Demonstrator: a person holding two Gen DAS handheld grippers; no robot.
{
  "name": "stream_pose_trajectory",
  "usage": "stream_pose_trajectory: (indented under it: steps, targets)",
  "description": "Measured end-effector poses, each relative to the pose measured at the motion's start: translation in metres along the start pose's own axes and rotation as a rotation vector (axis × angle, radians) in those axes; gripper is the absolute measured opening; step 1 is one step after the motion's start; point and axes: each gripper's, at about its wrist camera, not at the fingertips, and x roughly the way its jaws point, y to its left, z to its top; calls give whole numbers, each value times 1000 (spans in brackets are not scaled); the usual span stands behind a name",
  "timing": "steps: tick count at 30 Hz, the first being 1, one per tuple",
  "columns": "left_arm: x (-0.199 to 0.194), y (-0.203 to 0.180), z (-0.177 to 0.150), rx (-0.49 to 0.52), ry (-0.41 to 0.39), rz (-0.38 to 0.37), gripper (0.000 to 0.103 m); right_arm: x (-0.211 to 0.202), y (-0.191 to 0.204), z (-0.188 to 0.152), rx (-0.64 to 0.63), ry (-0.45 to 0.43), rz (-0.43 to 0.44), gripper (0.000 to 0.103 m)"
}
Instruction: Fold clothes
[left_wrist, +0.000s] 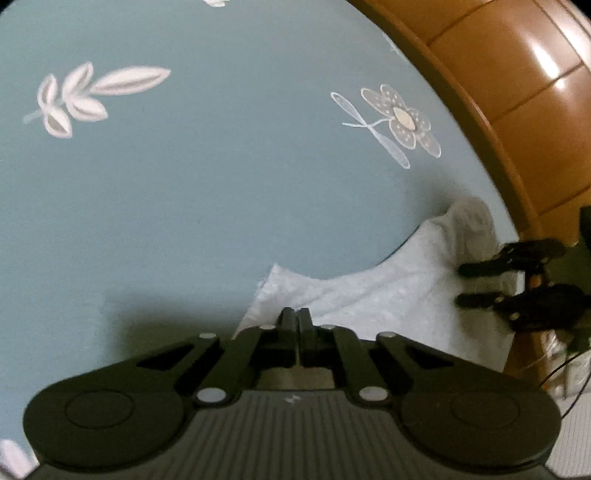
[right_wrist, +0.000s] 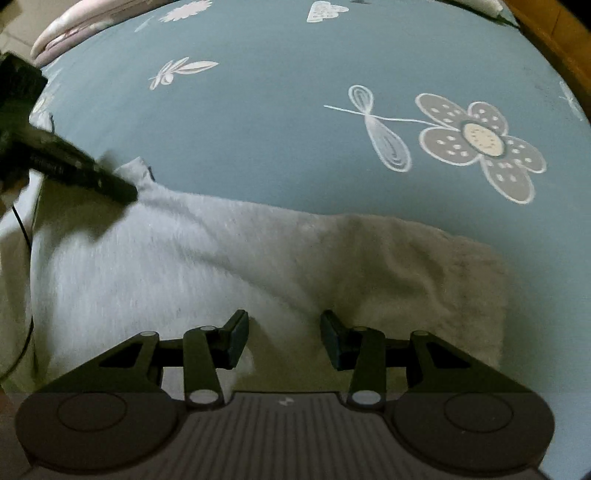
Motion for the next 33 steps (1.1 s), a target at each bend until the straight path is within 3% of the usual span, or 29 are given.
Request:
stream_pose_trajectory:
  steps: [4, 9, 11, 13, 15, 18, 21, 27, 33]
  targets:
    - [-12, -17, 3, 27, 25, 15, 20, -31, -5, -2, 25, -60, 2, 48]
    - [-11, -53, 3, 90, -3, -19, 21, -44, -22, 10, 28, -186, -54, 52]
    - [-3, -65, 0, 143, -25, 23, 23, -30, -33, 6, 14, -201, -84, 52]
    - [4, -68, -3, 168, -50, 107, 23, -17, -51, 0, 33, -177, -90, 49]
    - [11, -58, -6, 116, -28, 179, 23, -13, -60, -1, 39, -176, -72, 46]
    - [3, -49, -7, 57, -33, 212, 22, -16, -66, -1, 38, -174, -65, 45]
    - [-11, -66, -11, 82, -38, 233, 24, -38, -56, -1, 13, -181, -91, 48]
    - [-13, -130, -41, 178, -74, 187, 31, -53, -19, -29, -96, -131, 25, 50]
    - [24, -196, -94, 402, -98, 238, 32, -25, -11, -64, -293, -102, -15, 51]
